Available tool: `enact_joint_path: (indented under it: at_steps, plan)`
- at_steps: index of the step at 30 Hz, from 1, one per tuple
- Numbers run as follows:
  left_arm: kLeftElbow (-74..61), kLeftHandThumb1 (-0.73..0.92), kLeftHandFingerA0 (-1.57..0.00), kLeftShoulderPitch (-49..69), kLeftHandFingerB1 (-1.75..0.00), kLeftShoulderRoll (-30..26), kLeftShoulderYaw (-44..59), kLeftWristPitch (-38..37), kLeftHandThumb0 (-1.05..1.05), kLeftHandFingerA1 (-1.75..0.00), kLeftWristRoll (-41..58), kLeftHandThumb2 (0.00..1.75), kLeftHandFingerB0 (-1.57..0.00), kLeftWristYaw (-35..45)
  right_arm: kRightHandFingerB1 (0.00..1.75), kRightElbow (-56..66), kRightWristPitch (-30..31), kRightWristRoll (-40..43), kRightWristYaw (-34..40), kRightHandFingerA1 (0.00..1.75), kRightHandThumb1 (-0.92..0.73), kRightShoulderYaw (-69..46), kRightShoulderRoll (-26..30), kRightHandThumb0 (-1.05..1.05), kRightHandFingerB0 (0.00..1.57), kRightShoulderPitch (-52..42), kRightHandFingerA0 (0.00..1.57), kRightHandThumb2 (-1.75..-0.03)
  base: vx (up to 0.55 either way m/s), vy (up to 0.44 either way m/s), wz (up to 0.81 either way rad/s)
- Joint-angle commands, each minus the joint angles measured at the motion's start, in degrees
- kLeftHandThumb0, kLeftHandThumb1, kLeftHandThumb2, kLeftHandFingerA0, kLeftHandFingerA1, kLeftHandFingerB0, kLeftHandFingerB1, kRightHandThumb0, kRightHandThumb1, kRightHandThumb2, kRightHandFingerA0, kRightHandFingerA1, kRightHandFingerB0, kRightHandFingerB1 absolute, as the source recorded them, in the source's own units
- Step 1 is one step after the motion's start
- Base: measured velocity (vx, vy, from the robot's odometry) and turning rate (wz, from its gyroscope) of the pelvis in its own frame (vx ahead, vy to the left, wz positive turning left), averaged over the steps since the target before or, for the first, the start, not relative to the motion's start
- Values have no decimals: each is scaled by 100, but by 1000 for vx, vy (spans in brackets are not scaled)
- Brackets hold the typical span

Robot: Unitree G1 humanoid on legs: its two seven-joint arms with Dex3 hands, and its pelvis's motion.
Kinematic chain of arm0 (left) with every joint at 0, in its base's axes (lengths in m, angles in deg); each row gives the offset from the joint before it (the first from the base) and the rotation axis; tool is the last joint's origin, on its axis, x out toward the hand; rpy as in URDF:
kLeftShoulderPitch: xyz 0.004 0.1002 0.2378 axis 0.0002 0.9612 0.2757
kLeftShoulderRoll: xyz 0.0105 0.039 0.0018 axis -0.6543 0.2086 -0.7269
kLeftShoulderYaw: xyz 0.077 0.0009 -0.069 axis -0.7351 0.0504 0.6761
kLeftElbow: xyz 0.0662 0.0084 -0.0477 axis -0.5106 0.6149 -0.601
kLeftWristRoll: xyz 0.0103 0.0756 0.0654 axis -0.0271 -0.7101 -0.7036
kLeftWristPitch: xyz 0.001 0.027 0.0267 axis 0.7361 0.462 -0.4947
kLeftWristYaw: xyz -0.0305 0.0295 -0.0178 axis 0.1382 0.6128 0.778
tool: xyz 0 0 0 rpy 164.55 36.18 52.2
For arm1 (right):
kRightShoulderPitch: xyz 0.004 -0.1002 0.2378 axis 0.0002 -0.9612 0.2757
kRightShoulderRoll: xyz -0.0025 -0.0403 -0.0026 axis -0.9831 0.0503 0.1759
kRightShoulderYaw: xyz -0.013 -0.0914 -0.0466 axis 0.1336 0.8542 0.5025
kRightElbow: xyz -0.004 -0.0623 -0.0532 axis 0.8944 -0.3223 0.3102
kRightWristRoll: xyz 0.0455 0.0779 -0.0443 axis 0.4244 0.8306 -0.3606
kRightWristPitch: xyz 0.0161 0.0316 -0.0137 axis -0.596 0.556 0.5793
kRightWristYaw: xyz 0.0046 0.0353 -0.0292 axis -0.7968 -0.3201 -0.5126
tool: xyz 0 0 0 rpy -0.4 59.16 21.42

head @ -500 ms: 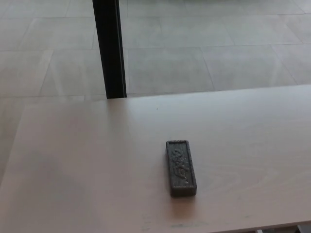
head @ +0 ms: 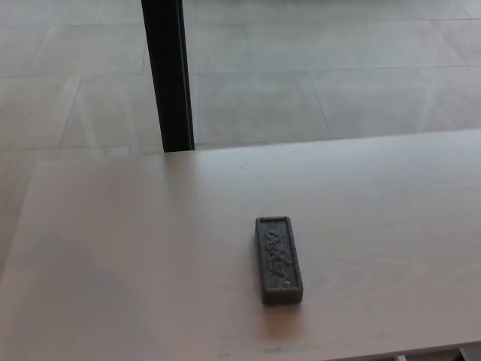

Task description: The robot uses its right hand to hold the eraser kept in the middle of the desk and use it to wipe the desk by swiping its surface twice

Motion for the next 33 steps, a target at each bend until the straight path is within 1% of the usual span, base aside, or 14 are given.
enact_joint_path:
  at_steps: [1, 3, 8, 11, 14, 15, 17, 20, 21, 23, 24, 25, 26, 33]
  plan:
    - [18, 65, -56, -16, -82, -112, 27, -214, -61, -99, 213, 61, -62, 80, 51, 1562, 1231, 446, 470, 59, -62, 595, -118, -58, 57, 988, 90, -59, 0, 0, 0]
    - [48, 65, -57, -10, -83, -113, 17, -277, -61, -101, 203, 61, -63, 116, 51, 2077, 1423, 406, 576, 59, -62, 832, -280, -58, 64, 1105, 94, -59, 0, 0, 0]
    - [-19, 66, -57, -10, -82, -111, -70, -276, -62, -100, 108, 60, -63, 17, 46, 3288, 1764, 120, 564, 64, -83, 2152, -942, -12, 59, 1888, 79, -66, 0, 0, 0]
    - [6, 67, -55, -39, -82, -126, -60, -279, -63, -98, 138, 60, -61, 80, 53, 3665, 2181, -214, 404, 68, -74, 3083, -1206, -24, 82, 2322, 93, -67, 0, 0, 0]
    - [48, 68, -56, -63, -78, -157, -98, -270, -63, -97, 99, 59, -61, 65, 59, 3792, 2332, -246, 312, 70, -74, 3383, -1273, -20, 82, 2405, 90, -70, 0, 0, 0]
    - [110, 68, -55, -84, -77, -178, -111, -329, -64, -94, 82, 60, -59, 84, 76, 3765, 2489, -285, 133, 119, -63, 3758, -1388, -15, 92, 2533, 97, -87, 0, 0, 0]
    - [127, 67, -56, -105, -76, -194, -94, -309, -65, -94, 125, 60, -58, 135, 79, 3611, 2487, -287, -90, 117, -59, 4181, -1618, -12, 96, 2656, 104, -94, 0, 0, 0]
    - [51, 67, -56, -105, -82, -189, -79, -304, -67, -98, 158, 59, -61, 159, 119, 3055, 2114, -504, -499, 157, -56, 4825, -1965, -5, 91, 2706, 97, -109, 0, 0, 0]
    - [48, 67, -56, -101, -82, -184, -86, -306, -67, -98, 151, 59, -61, 155, 119, 3027, 2087, -498, -508, 157, -56, 4849, -1963, -5, 91, 2706, 97, -109, 0, 0, 0]
    - [12, 66, -54, -88, -84, -160, -68, -318, -69, -101, 179, 59, -62, 178, 153, 2751, 2205, -751, -296, 175, -46, 5191, -2235, -6, 84, 2762, 98, -128, 0, 0, 0]
    - [-5, 66, -54, -85, -84, -156, -65, -307, -69, -101, 184, 59, -62, 179, 153, 2678, 2228, -822, -217, 175, -46, 5285, -2300, -6, 84, 2782, 98, -128, 0, 0, 0]
    - [13, 46, -60, -96, -82, -138, -48, -323, -69, -93, 204, 92, -62, 189, 156, 2596, 2190, -899, -179, 175, -43, 5379, -2352, -7, 86, 2773, 100, -134, 0, 0, 0]
    - [17, 67, -56, -102, -83, -133, -65, -329, -66, -100, 182, 59, -62, 162, 157, 2468, 2148, -995, -120, 175, -44, 5501, -2440, -8, 84, 2763, 101, -141, 0, 0, 0]
    - [-17, 69, -55, -78, -80, -155, -198, -377, -66, -98, 73, 60, -58, 88, 173, 1663, 1730, -1392, 27, 175, -39, 6055, -2908, -15, 79, 2659, 101, -139, 0, 0, 0]
